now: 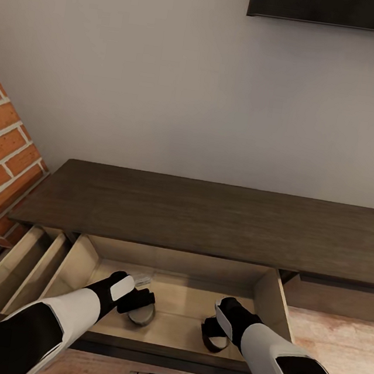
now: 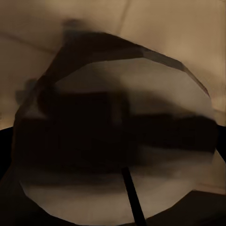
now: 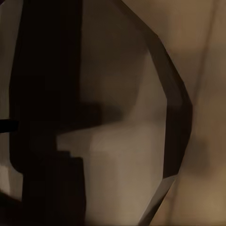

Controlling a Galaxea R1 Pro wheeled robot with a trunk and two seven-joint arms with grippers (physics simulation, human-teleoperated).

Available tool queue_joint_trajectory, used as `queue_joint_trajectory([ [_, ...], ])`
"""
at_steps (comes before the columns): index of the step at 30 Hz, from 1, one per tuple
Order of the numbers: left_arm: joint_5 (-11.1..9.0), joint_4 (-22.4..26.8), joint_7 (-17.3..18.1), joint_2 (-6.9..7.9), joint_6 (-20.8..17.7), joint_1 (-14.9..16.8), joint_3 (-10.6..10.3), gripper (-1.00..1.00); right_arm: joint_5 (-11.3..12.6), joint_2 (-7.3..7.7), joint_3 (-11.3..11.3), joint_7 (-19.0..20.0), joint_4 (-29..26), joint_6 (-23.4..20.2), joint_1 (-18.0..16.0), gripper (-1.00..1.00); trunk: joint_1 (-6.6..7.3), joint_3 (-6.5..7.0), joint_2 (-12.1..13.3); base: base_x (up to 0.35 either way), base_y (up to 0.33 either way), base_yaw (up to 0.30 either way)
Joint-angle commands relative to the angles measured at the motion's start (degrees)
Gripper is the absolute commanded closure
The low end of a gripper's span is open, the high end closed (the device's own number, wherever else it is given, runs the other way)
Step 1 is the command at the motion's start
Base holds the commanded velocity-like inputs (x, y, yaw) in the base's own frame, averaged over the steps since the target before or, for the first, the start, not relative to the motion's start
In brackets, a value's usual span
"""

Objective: Place each of the two pumpkins and all three candles from the living room inside a cabinet in the living room (use any cabinet), then make sure every cabinet is closed, and position the cauldron so it is next to a table in the living room.

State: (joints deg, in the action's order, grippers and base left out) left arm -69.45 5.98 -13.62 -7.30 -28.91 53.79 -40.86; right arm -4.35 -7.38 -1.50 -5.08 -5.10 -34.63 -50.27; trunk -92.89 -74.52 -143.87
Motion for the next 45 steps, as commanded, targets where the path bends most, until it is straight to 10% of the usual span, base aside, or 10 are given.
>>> queue_joint_trajectory([
  [1,0.01,0.00,-0.02,0.00,0.03,0.00,-0.01,-1.00,0.04,0.00,0.00,-0.02,0.00,0.01,0.00,-1.00,0.00,0.00,0.00,0.000,0.000,0.000],
  [26,0.23,0.39,-0.39,0.04,-0.37,0.06,-0.07,-1.00,-0.04,0.09,0.00,0.16,-0.61,0.00,0.00,-1.00,0.00,0.00,0.00,0.000,0.000,0.000],
  [45,0.37,0.53,-0.44,0.04,-0.78,0.09,-0.10,-1.00,-0.04,0.09,0.00,0.16,-0.67,-0.08,0.00,-1.00,0.49,4.21,0.25,0.000,0.000,0.000],
])
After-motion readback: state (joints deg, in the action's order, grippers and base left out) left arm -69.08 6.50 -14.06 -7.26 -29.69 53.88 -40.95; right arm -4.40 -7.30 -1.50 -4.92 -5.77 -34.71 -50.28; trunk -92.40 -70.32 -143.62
